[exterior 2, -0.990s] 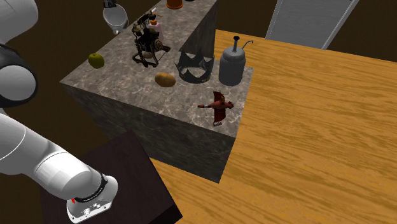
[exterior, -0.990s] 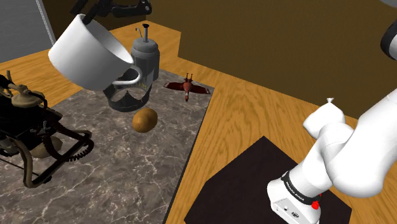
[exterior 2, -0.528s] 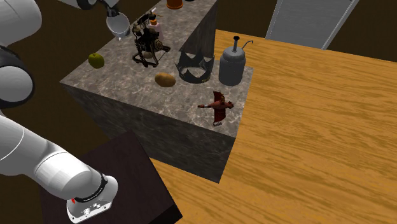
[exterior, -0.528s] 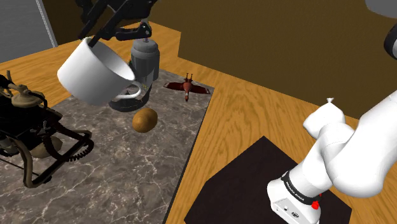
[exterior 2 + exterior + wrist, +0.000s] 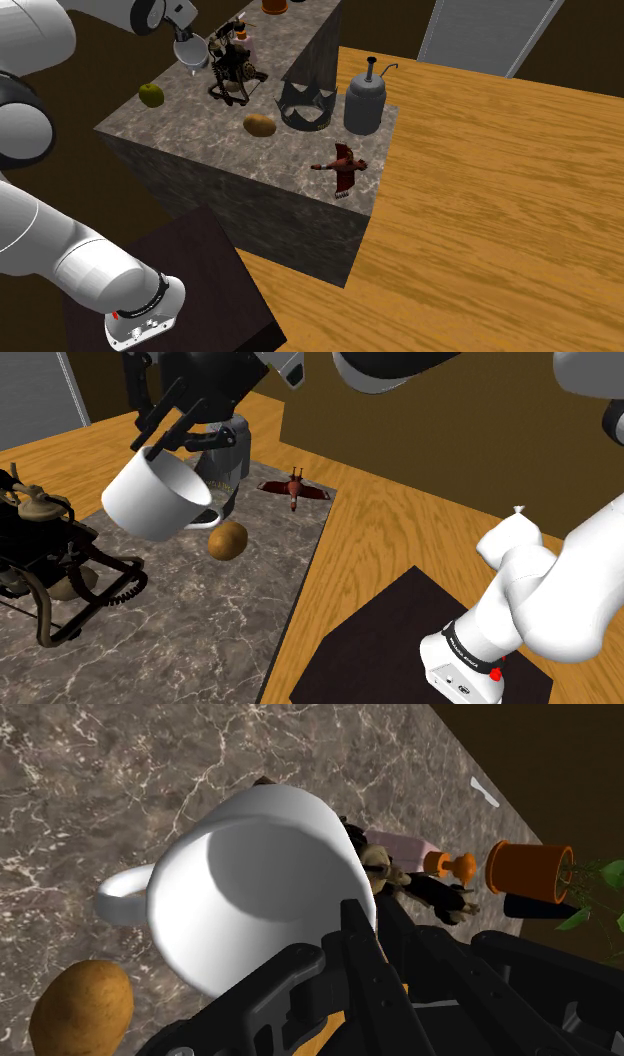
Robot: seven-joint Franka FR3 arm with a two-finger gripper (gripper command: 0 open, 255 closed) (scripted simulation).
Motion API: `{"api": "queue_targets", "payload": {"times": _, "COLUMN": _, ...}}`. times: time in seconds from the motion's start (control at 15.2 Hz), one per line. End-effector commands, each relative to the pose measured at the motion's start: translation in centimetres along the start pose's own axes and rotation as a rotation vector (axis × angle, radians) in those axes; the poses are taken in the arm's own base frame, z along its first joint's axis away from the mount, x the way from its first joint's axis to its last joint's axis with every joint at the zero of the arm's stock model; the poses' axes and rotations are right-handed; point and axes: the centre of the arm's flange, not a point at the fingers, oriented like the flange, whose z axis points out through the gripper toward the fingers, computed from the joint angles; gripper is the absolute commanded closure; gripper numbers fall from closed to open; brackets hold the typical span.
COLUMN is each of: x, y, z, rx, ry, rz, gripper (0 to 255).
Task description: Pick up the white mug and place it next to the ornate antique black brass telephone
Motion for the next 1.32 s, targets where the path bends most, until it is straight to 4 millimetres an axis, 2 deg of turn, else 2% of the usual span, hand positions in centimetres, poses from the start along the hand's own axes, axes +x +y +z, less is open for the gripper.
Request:
{"api": "queue_targets", "payload": {"times": 0.0, "x": 0.0, "y": 0.7, "z": 0.7, "rx": 0.001, "ry": 0.0, "rz": 0.0, "gripper": 255}}
{"api": "queue_targets", "payload": {"times": 1.25, "x": 0.4, "y": 7.0, "z": 8.5, "rx": 0.001, "ry": 0.0, "rz": 0.0, "gripper": 255}}
